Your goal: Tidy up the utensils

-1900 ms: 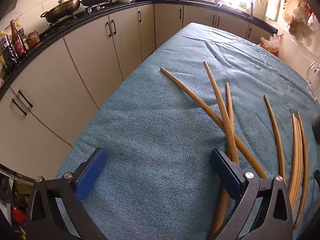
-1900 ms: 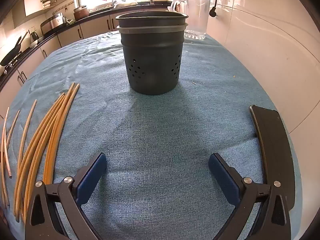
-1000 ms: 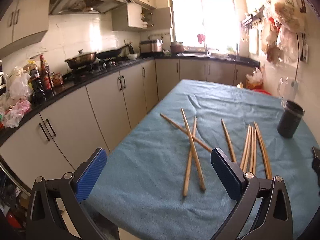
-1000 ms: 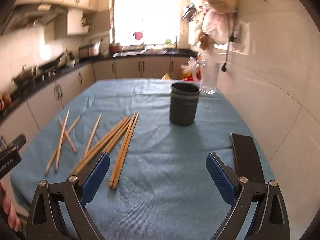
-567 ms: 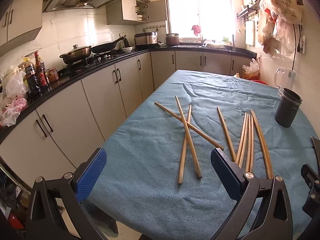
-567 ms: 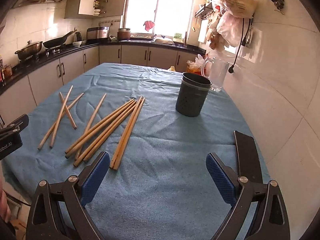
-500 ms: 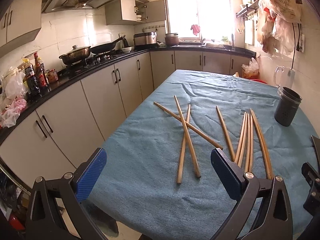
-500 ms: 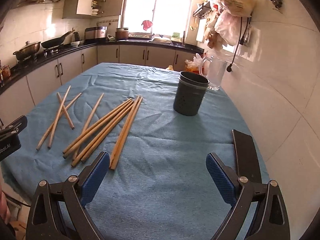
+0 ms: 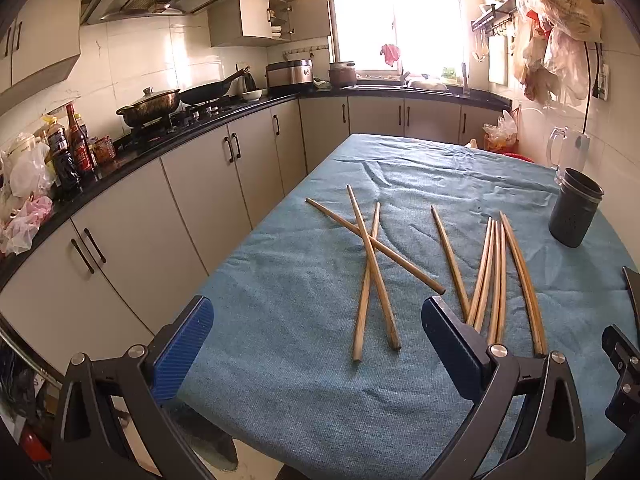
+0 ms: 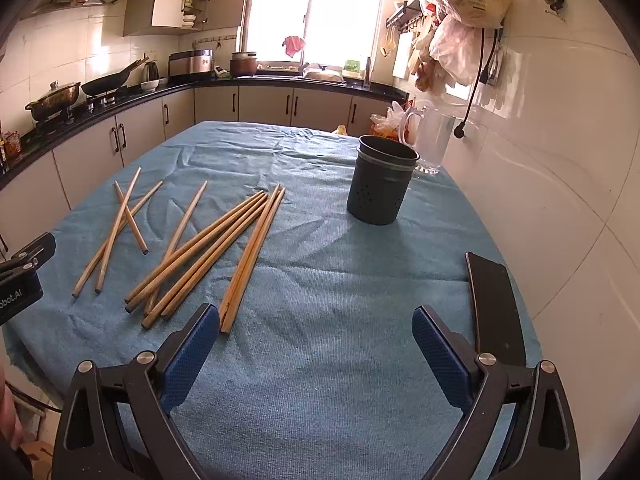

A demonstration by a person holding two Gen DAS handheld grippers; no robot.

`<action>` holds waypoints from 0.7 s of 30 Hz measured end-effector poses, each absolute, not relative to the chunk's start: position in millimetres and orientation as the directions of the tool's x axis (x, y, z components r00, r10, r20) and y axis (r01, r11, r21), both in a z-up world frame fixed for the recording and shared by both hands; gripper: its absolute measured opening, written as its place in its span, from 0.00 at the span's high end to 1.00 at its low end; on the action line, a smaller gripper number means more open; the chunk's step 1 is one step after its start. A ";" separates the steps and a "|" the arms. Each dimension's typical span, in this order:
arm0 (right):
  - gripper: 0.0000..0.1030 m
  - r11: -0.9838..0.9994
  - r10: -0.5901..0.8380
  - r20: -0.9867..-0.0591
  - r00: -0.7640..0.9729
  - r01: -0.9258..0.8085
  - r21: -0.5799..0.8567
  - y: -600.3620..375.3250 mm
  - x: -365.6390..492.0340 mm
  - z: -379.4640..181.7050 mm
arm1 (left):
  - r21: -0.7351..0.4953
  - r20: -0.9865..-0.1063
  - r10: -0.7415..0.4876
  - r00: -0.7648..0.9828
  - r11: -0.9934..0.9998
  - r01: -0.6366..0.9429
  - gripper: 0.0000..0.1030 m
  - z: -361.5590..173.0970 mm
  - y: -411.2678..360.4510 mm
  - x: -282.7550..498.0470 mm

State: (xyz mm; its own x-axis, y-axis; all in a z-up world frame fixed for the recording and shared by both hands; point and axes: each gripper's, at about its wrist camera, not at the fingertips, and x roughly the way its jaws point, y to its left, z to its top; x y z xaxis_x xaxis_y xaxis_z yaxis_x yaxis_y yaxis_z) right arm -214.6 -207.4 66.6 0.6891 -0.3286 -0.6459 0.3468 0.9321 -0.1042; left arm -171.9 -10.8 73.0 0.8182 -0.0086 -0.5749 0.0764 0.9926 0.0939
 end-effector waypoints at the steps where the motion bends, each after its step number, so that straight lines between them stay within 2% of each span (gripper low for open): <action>1: 0.04 0.932 -0.328 -0.647 0.688 0.347 -0.104 -207.3 -214.5 66.3 | 0.093 -0.576 -0.008 0.818 0.993 0.075 0.00 72.6 -10.4 -172.0; 21: 0.04 0.932 -0.318 -0.668 0.673 0.351 -0.091 -210.5 -212.5 59.5 | 0.094 -0.596 -0.004 0.803 0.993 0.074 0.00 64.0 -9.2 -170.7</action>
